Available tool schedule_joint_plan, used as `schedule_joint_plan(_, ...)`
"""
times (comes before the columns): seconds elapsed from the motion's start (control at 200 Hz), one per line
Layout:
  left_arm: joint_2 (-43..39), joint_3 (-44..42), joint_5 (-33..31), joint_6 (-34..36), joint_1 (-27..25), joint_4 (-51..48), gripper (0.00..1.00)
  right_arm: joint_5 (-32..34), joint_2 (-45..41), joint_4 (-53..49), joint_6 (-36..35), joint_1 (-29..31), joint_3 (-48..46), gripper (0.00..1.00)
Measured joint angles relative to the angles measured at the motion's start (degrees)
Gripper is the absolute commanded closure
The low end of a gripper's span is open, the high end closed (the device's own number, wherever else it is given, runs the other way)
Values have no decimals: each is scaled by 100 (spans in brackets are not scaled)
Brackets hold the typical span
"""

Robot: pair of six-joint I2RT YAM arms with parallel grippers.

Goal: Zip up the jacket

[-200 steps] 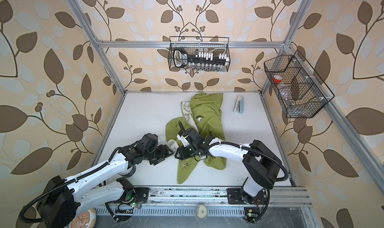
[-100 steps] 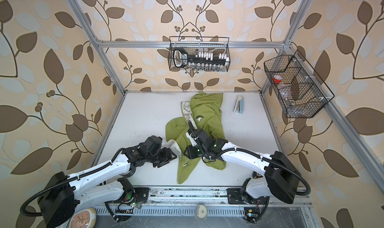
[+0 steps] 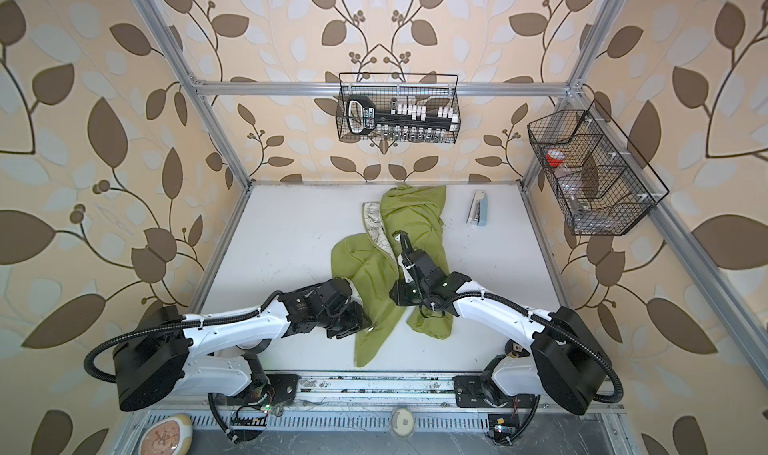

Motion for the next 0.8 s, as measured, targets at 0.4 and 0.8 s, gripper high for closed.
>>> schedule_joint_plan(0.4, 426, -7, -79, -118, -35, 417, 55, -87, 11, 138, 44, -20, 0, 69)
schedule_joint_plan(0.8, 269, -385, -107, -289, -35, 859, 40, -177, 103, 293, 166, -28, 0, 67)
